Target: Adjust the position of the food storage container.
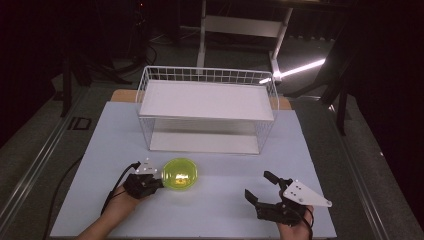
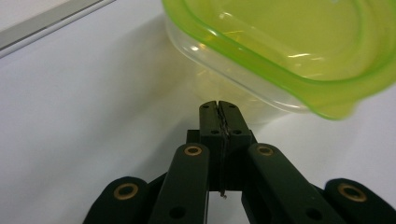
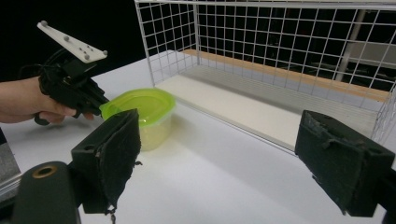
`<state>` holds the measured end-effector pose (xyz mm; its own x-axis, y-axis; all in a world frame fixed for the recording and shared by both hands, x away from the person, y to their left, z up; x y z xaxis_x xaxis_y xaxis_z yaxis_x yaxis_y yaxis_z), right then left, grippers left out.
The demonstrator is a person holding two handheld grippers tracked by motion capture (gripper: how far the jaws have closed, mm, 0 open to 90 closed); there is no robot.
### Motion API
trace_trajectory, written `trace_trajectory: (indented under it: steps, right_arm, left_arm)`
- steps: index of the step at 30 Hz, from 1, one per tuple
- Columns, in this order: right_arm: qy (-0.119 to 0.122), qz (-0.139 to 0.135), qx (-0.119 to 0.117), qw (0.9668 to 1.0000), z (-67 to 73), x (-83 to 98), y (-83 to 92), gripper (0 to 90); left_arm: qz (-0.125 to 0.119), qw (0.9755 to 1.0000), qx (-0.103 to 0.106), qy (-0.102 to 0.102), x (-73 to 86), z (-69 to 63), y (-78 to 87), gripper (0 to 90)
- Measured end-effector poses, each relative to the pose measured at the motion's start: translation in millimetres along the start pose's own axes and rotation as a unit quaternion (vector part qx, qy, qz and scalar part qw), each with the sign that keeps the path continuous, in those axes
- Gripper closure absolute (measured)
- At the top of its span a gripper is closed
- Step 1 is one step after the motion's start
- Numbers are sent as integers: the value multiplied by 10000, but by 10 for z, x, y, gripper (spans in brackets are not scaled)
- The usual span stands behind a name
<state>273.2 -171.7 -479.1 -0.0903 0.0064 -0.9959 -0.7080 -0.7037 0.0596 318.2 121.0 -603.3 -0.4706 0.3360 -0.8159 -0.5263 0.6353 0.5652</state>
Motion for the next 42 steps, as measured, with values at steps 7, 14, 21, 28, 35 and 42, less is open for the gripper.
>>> trace_trajectory:
  steps: [7, 14, 21, 28, 35, 42]
  right_arm:
    - [5, -14, 23, 10000, -16, -4, 5, 141]
    - [17, -13, -2, 10000, -3, -6, 8, 141]
    - [14, 36, -13, 10000, -14, 23, -4, 141]
    - [24, 29, 5, 10000, -28, 19, 9, 141]
    - [18, 5, -21, 10000, -33, 11, 14, 141]
    - [38, 17, -38, 10000, -27, 15, 16, 141]
  left_arm:
    - [-76, 9998, -41, 158, -69, 80, 7, 900]
    - [-43, 9998, 11, 170, -95, 25, -126, 900]
    - [12, 9998, 153, 161, -167, -85, -300, 900]
    - [17, 9995, 307, 44, -274, -266, -466, 900]
    - [7, 9993, 366, 29, -344, -341, -582, 900]
    - [-20, 9990, 437, 55, -431, -404, -701, 900]
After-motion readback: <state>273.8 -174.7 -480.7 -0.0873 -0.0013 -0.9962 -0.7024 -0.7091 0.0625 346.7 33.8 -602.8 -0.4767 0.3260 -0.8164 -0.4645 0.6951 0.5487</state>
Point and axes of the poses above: each handheld gripper's, and its own axes: y roughly backward along the jaws, x roughly out of its underside, z roughly to its left, the point moved 10 cm from there along -y, roughly forward along the jaws, and after that the axes turned 12 degrees about -z, right-handed, at the moved point
